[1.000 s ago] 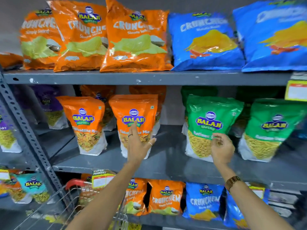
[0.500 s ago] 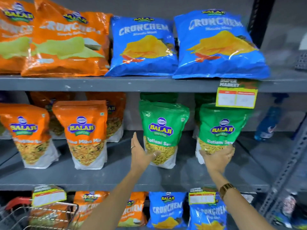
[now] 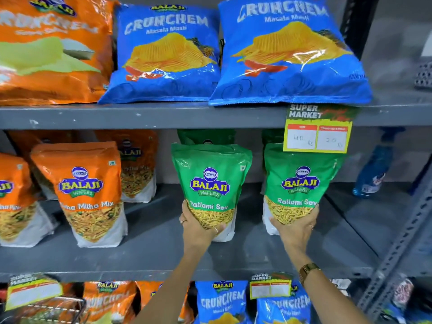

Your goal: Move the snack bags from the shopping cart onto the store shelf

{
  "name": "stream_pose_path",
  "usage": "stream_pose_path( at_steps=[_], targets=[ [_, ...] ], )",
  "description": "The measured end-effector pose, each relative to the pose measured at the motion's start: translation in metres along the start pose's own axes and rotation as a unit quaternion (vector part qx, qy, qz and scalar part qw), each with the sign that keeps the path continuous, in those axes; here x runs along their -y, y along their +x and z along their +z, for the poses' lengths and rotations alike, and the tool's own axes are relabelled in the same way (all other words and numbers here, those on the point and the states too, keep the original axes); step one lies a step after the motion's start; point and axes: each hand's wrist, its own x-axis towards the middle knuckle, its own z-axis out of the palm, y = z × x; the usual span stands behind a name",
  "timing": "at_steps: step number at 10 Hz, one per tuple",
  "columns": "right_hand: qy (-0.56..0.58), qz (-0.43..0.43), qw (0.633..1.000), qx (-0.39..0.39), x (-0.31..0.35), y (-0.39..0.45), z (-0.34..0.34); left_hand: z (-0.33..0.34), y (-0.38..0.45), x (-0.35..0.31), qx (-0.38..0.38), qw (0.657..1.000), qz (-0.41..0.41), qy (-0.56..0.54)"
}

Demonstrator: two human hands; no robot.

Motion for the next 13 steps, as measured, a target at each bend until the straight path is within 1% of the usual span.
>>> stream_pose_path(
  at_steps=[2,4,9,10,11,12,13],
  targets=[
    [-0.005,-0.023,1.0,0.001,-0.005,-0.002,-0.003,0.011,-0.012,-0.005,-0.033,0.999,-0.001,0.012],
    [-0.001,-0.027,0.999,0.022,-0.007,-0.003,-0.012,0.013,-0.013,-0.005,-0.039,0.999,-0.007,0.023],
    [0.01,-0.021,0.999,0.022,-0.007,-0.008,-0.016,0.015,-0.009,-0.001,-0.032,0.999,-0.017,0.036],
    [0.012,-0.024,0.999,0.031,-0.007,-0.009,-0.018,0.014,-0.009,0.001,-0.021,0.998,-0.017,0.049],
    [-0.018,-0.021,0.999,0.03,-0.001,-0.017,-0.021,0.01,-0.014,-0.004,0.002,0.998,-0.028,0.053],
    [-0.075,-0.12,0.99,-0.01,0.015,-0.04,-0.022,0.001,-0.025,-0.007,-0.004,0.997,0.002,0.074],
    [-0.097,-0.205,0.974,-0.008,0.025,-0.053,-0.017,-0.011,-0.029,-0.002,-0.011,0.994,0.061,0.089]
  ],
)
